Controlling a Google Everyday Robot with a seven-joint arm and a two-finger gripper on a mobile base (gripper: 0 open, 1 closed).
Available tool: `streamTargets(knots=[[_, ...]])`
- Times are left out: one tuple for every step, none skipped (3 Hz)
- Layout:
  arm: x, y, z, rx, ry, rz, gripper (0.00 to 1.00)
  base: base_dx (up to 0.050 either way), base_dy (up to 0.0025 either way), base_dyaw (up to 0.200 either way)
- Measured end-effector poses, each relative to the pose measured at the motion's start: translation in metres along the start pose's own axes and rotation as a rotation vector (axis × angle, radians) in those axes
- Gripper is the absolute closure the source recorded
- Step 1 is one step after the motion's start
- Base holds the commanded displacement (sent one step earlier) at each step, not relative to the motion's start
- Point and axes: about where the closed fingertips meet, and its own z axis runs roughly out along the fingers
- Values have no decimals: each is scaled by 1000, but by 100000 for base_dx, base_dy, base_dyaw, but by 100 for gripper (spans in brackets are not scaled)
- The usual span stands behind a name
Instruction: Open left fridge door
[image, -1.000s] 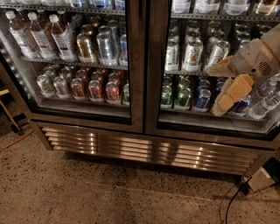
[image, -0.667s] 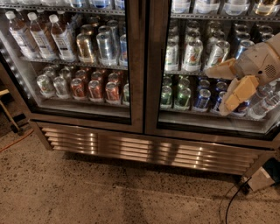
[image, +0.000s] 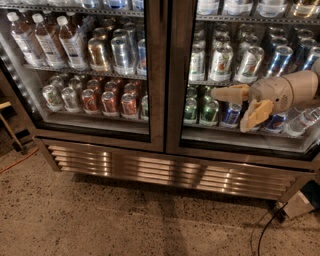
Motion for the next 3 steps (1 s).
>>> streamTargets(knots=[[2,4,1,95,91,37,0,0,0,0],[3,49,5,103,155,21,0,0,0,0],[9,101,3,89,200,-19,0,0,0,0]])
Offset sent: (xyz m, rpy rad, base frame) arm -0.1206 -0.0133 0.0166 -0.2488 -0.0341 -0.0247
